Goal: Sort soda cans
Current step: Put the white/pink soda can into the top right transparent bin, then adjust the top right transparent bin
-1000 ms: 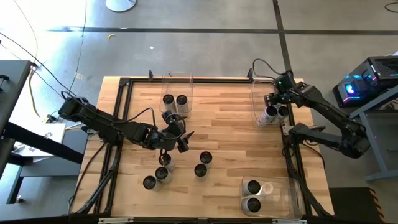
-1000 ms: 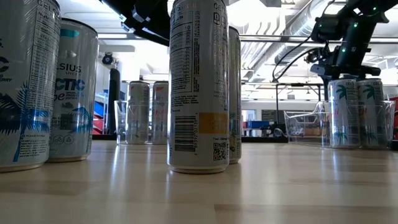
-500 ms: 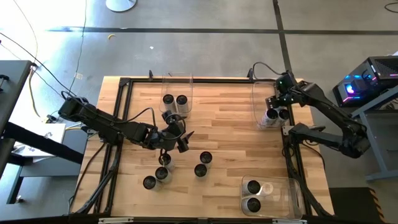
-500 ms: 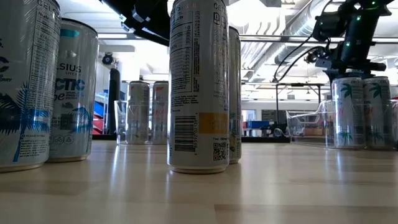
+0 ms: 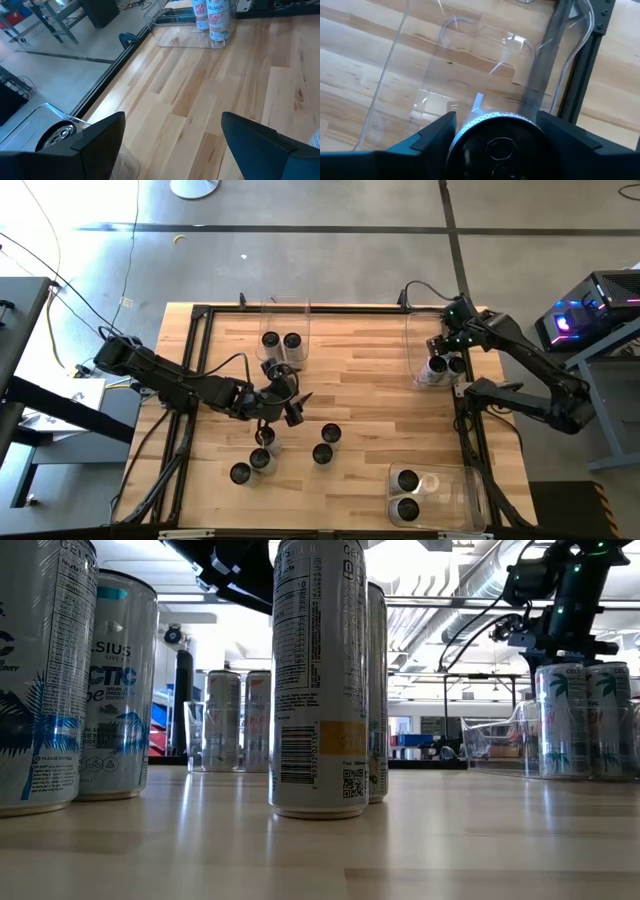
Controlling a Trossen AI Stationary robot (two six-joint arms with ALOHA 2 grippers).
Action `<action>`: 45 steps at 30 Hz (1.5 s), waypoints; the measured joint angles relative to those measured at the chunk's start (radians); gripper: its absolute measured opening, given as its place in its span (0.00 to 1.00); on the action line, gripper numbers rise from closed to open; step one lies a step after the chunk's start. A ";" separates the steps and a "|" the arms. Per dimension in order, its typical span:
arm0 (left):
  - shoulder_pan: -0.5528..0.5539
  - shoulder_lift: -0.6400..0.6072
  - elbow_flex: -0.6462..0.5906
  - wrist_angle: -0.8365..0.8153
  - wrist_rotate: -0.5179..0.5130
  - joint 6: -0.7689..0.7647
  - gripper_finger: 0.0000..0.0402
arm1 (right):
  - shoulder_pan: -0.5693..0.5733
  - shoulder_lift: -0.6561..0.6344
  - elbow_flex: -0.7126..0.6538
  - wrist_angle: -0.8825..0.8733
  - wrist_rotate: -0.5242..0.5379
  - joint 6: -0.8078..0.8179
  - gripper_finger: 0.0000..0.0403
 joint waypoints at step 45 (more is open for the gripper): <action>0.021 0.000 0.000 -0.013 0.060 0.030 0.81 | 0.498 -0.179 0.003 0.427 0.093 -0.010 0.72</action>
